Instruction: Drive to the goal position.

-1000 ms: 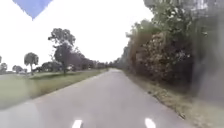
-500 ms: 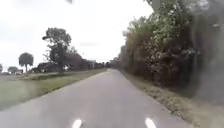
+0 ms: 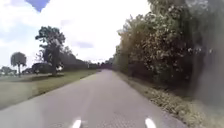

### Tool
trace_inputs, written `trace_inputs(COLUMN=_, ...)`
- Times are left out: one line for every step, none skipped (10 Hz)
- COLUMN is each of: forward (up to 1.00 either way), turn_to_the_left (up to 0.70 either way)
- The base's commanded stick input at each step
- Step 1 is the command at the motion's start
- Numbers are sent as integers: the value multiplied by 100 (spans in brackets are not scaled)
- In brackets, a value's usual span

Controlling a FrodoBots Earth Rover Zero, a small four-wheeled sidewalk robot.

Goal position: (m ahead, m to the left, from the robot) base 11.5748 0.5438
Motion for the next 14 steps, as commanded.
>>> trace_inputs(forward=84, turn_to_the_left=3)
trace_inputs(forward=84, turn_to_the_left=3)
trace_inputs(forward=84, turn_to_the_left=3)
trace_inputs(forward=84, turn_to_the_left=3)
trace_inputs(forward=84, turn_to_the_left=3)
trace_inputs(forward=84, turn_to_the_left=3)
trace_inputs(forward=84, turn_to_the_left=3)
trace_inputs(forward=84, turn_to_the_left=3)
trace_inputs(forward=84, turn_to_the_left=3)
trace_inputs(forward=84, turn_to_the_left=3)
trace_inputs(forward=84, turn_to_the_left=20)
trace_inputs(forward=84, turn_to_the_left=33)
trace_inputs(forward=84, turn_to_the_left=24)
trace_inputs(forward=84, turn_to_the_left=3)
